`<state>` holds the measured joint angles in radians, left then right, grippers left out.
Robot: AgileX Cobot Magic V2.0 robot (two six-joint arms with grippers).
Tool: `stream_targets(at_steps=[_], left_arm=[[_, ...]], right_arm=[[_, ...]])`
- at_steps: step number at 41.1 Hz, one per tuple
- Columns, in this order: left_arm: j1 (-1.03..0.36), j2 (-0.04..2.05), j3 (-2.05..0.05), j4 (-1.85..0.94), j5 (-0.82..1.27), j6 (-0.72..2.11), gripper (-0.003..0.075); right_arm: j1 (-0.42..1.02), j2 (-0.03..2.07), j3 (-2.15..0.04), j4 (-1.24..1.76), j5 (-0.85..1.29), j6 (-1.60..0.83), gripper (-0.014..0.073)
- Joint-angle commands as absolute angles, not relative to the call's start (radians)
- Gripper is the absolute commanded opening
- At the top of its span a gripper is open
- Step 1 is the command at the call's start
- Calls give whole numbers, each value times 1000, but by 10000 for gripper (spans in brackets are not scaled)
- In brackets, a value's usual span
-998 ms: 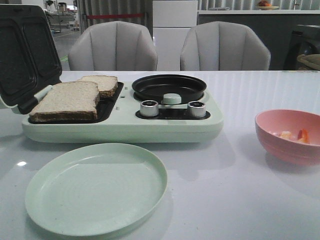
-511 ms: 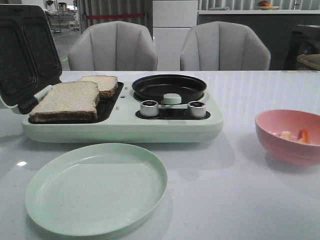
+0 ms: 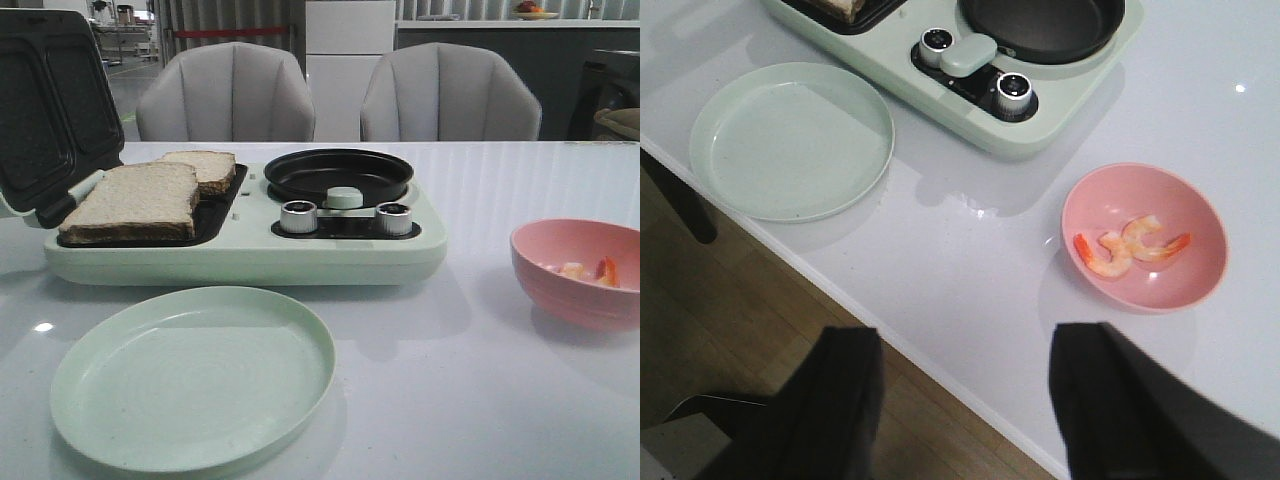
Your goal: Make breakfast with bread and shrimp
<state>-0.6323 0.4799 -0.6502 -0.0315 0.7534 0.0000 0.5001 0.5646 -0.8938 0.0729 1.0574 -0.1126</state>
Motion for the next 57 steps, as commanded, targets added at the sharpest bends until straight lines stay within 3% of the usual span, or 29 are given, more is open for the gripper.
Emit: stream_targets(at_steps=[1, 38, 57], left_arm=[[-637, 482, -679, -36, 670, 0, 521], [-637, 484, -679, -45, 604, 0, 519], [-637, 681, -872, 46, 796, 0, 278]], right_arm=[[494, 568, -917, 67, 988, -116, 483], [494, 568, -917, 67, 983, -116, 483], [494, 568, -917, 67, 983, -116, 483]])
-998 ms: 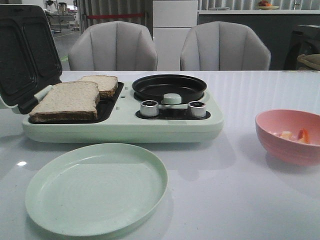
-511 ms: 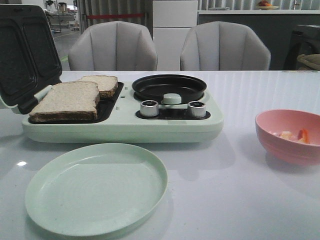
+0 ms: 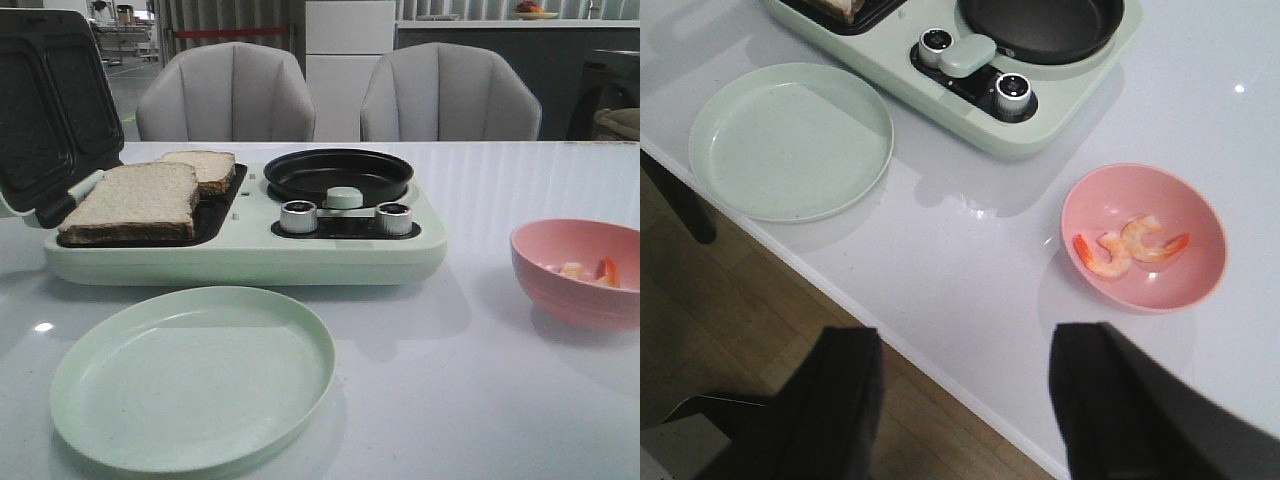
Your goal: Make breakfast with bread and shrimp
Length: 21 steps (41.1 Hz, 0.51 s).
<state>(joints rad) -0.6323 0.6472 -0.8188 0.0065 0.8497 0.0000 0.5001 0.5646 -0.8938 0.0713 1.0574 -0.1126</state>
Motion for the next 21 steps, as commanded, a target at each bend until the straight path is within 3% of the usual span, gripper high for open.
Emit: stream_targets(at_steps=[1, 11, 21], left_arm=[[-637, 693, -878, 62, 796, 0, 271], [-620, 817, -979, 190, 846, -18, 183], [-443, 945, -1114, 221, 867, -16, 122]], right_arm=[[494, 568, -917, 67, 983, -116, 483], [494, 568, -917, 67, 983, -116, 483], [494, 568, -917, 67, 983, -116, 483]])
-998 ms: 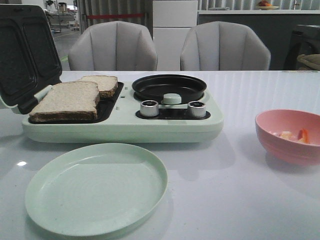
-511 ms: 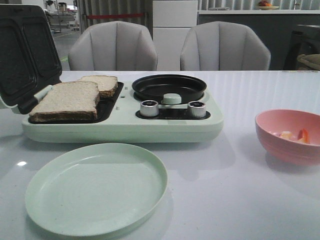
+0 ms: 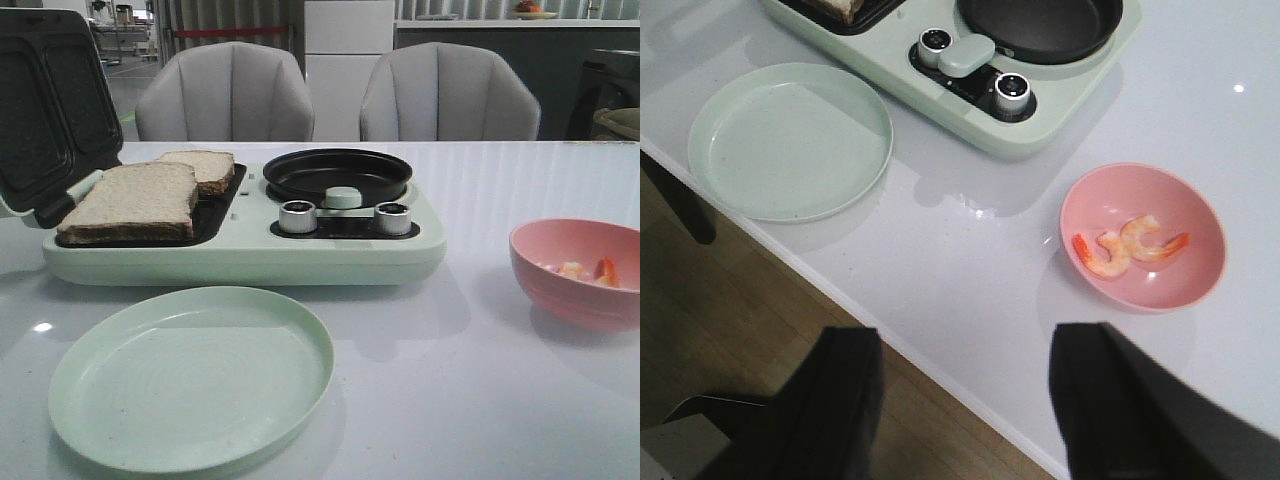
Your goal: Make breakfast with bread and shrimp
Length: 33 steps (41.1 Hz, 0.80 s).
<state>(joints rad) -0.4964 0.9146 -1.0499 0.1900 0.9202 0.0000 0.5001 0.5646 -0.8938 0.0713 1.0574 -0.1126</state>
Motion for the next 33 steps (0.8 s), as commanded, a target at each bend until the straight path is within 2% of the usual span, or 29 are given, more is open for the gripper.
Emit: stream_targets(at_steps=[1, 13, 24, 28, 33], left_arm=[[-413, 957, -1127, 221, 867, -11, 120], [-51, 1104, -1235, 53, 858, 133, 101], [326, 1227, -1284, -448, 851, 463, 101], [413, 1290, -1284, -635, 848, 568, 101], [457, 1367, -1284, -801, 840, 654, 101]], right_arm=[[494, 568, -917, 67, 983, -116, 483], [494, 568, -917, 67, 983, -116, 483], [494, 568, -917, 67, 983, -116, 483], [494, 568, -917, 67, 983, -116, 483], [494, 568, -917, 67, 983, -116, 483]])
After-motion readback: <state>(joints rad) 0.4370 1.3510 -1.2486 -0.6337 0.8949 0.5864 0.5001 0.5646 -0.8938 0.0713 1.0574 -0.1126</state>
